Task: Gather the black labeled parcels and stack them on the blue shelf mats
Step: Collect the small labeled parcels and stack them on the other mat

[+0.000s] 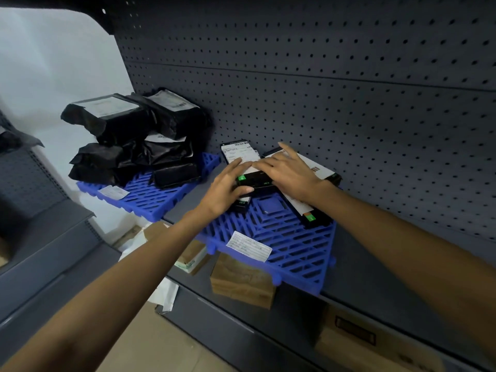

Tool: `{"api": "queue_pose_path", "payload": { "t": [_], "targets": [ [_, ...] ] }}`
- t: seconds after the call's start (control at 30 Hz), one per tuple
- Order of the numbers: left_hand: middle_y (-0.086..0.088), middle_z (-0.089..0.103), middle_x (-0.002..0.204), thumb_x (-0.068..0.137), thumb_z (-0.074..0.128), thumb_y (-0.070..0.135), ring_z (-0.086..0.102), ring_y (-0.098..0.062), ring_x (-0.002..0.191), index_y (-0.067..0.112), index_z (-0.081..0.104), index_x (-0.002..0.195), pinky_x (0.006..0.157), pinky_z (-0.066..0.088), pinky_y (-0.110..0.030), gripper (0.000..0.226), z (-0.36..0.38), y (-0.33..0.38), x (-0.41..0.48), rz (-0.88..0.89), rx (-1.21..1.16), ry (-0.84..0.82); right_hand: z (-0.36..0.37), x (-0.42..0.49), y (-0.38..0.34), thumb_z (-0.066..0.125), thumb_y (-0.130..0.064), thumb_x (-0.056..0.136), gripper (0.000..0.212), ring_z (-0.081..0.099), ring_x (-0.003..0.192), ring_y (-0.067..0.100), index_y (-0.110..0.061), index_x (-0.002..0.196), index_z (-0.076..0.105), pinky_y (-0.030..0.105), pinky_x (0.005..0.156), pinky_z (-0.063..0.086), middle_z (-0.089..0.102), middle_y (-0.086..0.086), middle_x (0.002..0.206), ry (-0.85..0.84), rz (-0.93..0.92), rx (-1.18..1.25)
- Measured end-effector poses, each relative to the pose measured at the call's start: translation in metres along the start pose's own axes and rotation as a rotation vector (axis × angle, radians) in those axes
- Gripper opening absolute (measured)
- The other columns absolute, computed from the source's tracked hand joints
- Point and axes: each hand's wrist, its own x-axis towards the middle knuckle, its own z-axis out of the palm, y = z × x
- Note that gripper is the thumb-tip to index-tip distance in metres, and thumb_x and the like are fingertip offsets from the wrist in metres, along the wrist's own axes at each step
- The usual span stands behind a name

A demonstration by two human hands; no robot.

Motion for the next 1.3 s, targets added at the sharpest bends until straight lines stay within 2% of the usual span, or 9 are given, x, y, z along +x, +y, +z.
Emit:
{"api": "queue_pose_path", "payload": {
  "t": [0.07, 0.13, 0.3, 0.37, 0.53, 0.7, 0.97, 1.13, 1.3],
  "targets": [
    [-0.009, 0.024, 0.162, 0.094, 0.065, 0.016, 0.017, -0.019, 0.152, 0.017, 0.038, 0.151, 0.102, 0.022, 0.002, 0.063, -0.005, -0.008, -0.003, 0.020, -0.041, -0.011, -0.002, 0.004, -0.005, 0.066, -0.013, 0.088, 0.066, 0.053, 0.126, 0.023, -0.021, 0.147, 0.036, 0.045, 0.121, 0.006, 0.054, 0.000, 0.141, 0.000, 0.009, 0.014],
    [-0.008, 0.024, 0.162, 0.095, 0.064, 0.012, 0.017, -0.018, 0.152, 0.017, 0.037, 0.152, 0.096, 0.021, 0.008, 0.063, -0.013, -0.015, -0.006, 0.049, -0.060, -0.038, -0.004, 0.008, -0.011, 0.069, -0.016, 0.087, 0.066, 0.055, 0.125, 0.022, -0.020, 0.145, 0.039, 0.045, 0.121, 0.006, 0.055, 0.000, 0.139, -0.008, 0.015, 0.050],
    [-0.007, 0.026, 0.161, 0.096, 0.061, 0.009, 0.019, -0.018, 0.151, 0.017, 0.036, 0.152, 0.120, 0.025, -0.029, 0.062, -0.038, -0.028, -0.012, 0.124, -0.039, -0.112, -0.012, 0.014, -0.028, 0.066, -0.028, 0.091, 0.060, 0.057, 0.124, 0.020, -0.020, 0.144, 0.041, 0.042, 0.120, 0.010, 0.056, 0.000, 0.139, 0.004, 0.025, 0.083],
    [-0.006, 0.029, 0.160, 0.095, 0.062, 0.008, 0.020, -0.017, 0.151, 0.016, 0.038, 0.151, 0.120, 0.026, -0.034, 0.062, -0.047, -0.037, -0.015, 0.146, -0.032, -0.129, -0.015, 0.016, -0.035, 0.063, -0.031, 0.092, 0.056, 0.056, 0.125, 0.020, -0.019, 0.143, 0.044, 0.040, 0.119, 0.014, 0.056, 0.001, 0.139, 0.013, 0.018, 0.147],
    [-0.004, 0.023, 0.162, 0.091, 0.069, 0.020, 0.019, -0.015, 0.150, 0.017, 0.034, 0.153, 0.118, 0.026, -0.027, 0.072, -0.059, -0.058, -0.024, 0.184, -0.051, -0.222, -0.020, 0.013, -0.049, 0.049, -0.041, 0.098, 0.055, 0.048, 0.131, 0.021, -0.018, 0.148, 0.040, 0.035, 0.112, 0.028, 0.045, 0.002, 0.149, 0.001, 0.019, 0.279],
    [-0.007, 0.013, 0.164, 0.082, 0.079, 0.022, 0.011, -0.020, 0.153, 0.014, 0.026, 0.154, 0.123, 0.018, -0.035, 0.090, -0.054, -0.070, -0.022, 0.245, -0.062, -0.293, -0.017, 0.006, -0.070, 0.052, -0.044, 0.097, 0.066, 0.055, 0.113, 0.024, -0.017, 0.152, 0.027, 0.035, 0.091, 0.046, 0.029, 0.001, 0.154, -0.059, 0.120, 0.407],
    [-0.005, 0.023, 0.162, 0.075, 0.083, 0.009, 0.019, -0.019, 0.151, 0.014, 0.037, 0.150, 0.121, 0.023, -0.032, 0.088, -0.041, -0.075, -0.014, 0.294, -0.103, -0.177, -0.018, 0.011, -0.088, 0.080, -0.041, 0.078, 0.083, 0.057, 0.102, 0.030, -0.011, 0.141, 0.035, 0.027, 0.072, 0.035, 0.035, 0.007, 0.142, -0.066, 0.259, 0.360],
    [-0.003, 0.024, 0.162, 0.076, 0.082, 0.008, 0.021, -0.012, 0.148, 0.018, 0.037, 0.150, 0.117, 0.021, -0.023, 0.087, -0.036, -0.071, 0.004, 0.322, -0.083, -0.205, -0.021, 0.011, -0.094, 0.075, -0.043, 0.082, 0.075, 0.062, 0.080, 0.034, -0.011, 0.137, 0.037, 0.034, 0.055, 0.034, 0.039, 0.010, 0.137, -0.092, 0.414, 0.173],
    [0.003, 0.026, 0.161, 0.078, 0.079, 0.003, 0.023, -0.010, 0.147, 0.025, 0.040, 0.148, 0.114, 0.022, -0.020, 0.084, -0.028, -0.065, 0.018, 0.348, -0.092, -0.263, -0.021, 0.004, -0.096, 0.074, -0.031, 0.085, 0.062, 0.060, 0.071, 0.036, -0.007, 0.131, 0.039, 0.036, 0.050, 0.037, 0.039, 0.013, 0.131, -0.071, 0.526, 0.224]
  ]
}}
